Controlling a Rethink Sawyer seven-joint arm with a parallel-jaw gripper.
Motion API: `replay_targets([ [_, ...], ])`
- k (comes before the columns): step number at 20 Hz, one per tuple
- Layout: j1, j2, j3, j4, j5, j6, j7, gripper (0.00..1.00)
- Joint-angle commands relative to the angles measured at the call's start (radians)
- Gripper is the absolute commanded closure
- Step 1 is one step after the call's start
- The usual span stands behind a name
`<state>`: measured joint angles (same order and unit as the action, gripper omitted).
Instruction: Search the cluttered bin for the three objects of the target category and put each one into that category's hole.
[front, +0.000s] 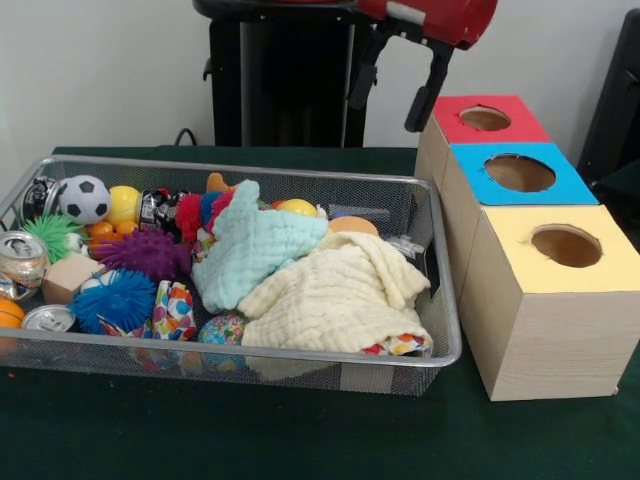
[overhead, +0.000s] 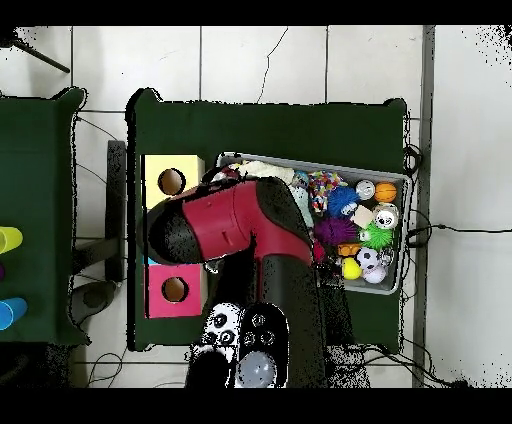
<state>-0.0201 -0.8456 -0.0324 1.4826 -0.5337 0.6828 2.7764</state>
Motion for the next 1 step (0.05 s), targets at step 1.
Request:
replay_targets([
  [1, -0.005, 0.056, -0.014, 0.054, -0.090, -0.009, -0.086, 0.00],
])
